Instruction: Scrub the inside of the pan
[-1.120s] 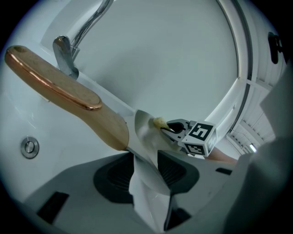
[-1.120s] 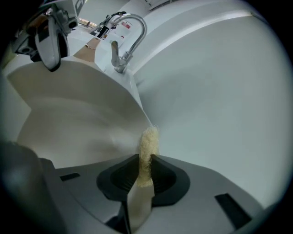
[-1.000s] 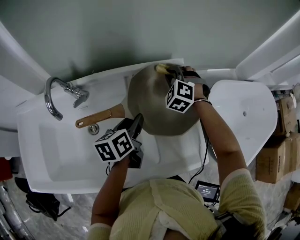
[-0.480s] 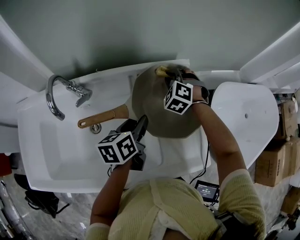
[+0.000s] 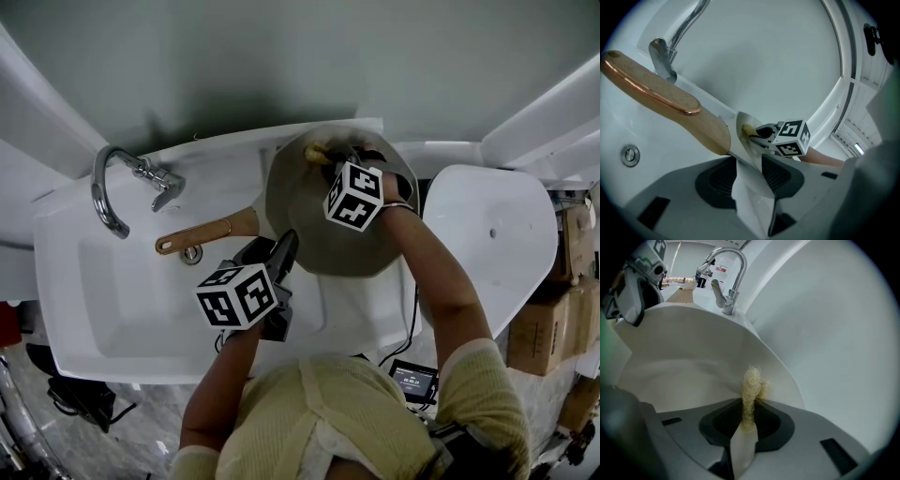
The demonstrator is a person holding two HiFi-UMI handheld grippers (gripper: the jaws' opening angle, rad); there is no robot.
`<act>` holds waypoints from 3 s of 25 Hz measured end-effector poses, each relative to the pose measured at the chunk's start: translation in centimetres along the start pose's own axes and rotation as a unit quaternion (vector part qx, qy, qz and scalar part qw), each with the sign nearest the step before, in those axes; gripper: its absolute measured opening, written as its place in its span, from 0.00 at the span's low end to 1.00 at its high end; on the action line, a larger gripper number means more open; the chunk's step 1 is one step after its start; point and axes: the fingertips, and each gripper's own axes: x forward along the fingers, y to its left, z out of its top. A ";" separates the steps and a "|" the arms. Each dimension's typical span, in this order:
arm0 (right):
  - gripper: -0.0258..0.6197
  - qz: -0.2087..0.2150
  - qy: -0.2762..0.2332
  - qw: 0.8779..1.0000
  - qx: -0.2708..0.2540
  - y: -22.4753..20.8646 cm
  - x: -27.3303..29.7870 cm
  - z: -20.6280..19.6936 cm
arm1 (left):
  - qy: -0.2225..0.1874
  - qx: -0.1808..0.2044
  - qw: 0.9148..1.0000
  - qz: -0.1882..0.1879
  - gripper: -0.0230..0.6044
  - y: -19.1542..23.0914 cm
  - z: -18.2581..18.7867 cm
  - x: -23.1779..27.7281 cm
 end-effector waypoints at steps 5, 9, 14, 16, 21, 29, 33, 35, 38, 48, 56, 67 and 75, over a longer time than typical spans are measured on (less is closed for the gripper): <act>0.17 0.037 -0.006 0.999 0.011 1.2 0.1 0.2 | 0.001 0.001 1.000 0.000 0.37 0.0 0.0 0.0; 0.17 0.060 -0.007 0.998 0.013 2.1 -0.1 0.4 | 0.001 0.003 1.000 0.000 0.37 -0.1 0.0 -0.1; 0.17 0.088 -0.014 0.996 0.001 3.3 -0.6 0.9 | 0.001 0.005 1.000 0.001 0.37 0.0 0.0 0.0; 0.17 0.098 -0.013 0.995 -0.014 4.0 -0.8 1.2 | 0.001 0.006 1.000 0.001 0.37 0.0 0.0 0.0; 0.17 0.122 -0.009 0.991 -0.056 5.8 -1.6 1.8 | 0.001 0.008 1.000 0.001 0.37 -0.1 0.0 0.0; 0.17 0.175 -0.015 0.977 -0.118 9.4 -3.4 2.7 | 0.001 0.010 1.000 0.002 0.37 -0.1 0.0 -0.1; 0.17 0.188 -0.013 0.973 -0.137 10.6 -4.1 2.6 | 0.001 0.011 1.000 0.002 0.37 -0.1 0.0 0.0; 0.17 0.196 -0.009 0.971 -0.138 11.2 -4.5 2.4 | 0.001 0.013 1.000 0.002 0.37 -0.1 0.0 0.0; 0.17 0.205 -0.003 0.968 -0.144 12.0 -5.1 2.2 | 0.002 0.014 1.000 0.001 0.37 -0.1 0.0 -0.1; 0.17 0.232 0.006 0.965 -0.126 13.7 -6.6 1.1 | 0.001 0.019 1.000 0.002 0.38 -0.1 0.1 0.0; 0.17 0.259 0.017 0.959 -0.113 14.8 -7.9 0.4 | 0.000 0.024 1.000 0.006 0.38 -0.1 0.1 0.0; 0.17 0.313 0.024 0.946 -0.082 15.5 -9.4 -0.1 | 0.000 0.028 1.000 0.009 0.38 -0.1 0.1 0.1; 0.17 0.358 0.023 0.933 -0.042 16.2 -10.8 -0.4 | -0.002 0.029 1.000 0.010 0.38 -0.3 0.1 0.0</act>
